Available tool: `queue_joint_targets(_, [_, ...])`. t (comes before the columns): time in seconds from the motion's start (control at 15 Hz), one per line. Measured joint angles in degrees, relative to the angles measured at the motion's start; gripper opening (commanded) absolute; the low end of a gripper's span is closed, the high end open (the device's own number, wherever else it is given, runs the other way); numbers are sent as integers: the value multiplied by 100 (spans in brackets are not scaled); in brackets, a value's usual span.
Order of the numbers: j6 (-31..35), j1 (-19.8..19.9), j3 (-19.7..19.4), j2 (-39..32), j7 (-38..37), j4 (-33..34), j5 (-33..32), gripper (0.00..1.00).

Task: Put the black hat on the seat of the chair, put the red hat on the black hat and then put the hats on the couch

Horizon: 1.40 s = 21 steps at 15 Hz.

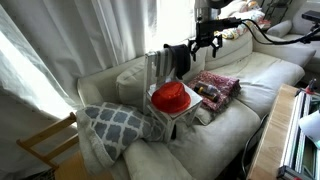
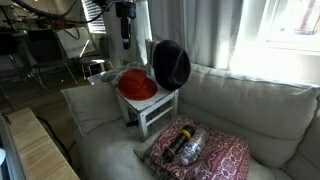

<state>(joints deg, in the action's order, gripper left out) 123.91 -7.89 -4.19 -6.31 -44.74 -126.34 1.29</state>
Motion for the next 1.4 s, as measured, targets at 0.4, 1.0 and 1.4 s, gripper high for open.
queue_joint_targets(0.4, [296, 528, 16, -378, 1116, 450, 172, 100])
queue_joint_targets(1.0, [1393, 1423, 347, -1916, 4572, 1833, 1708, 100])
queue_joint_targets(1.4, [1393, 1493, 385, -2172, 4683, 2156, 1725, 100])
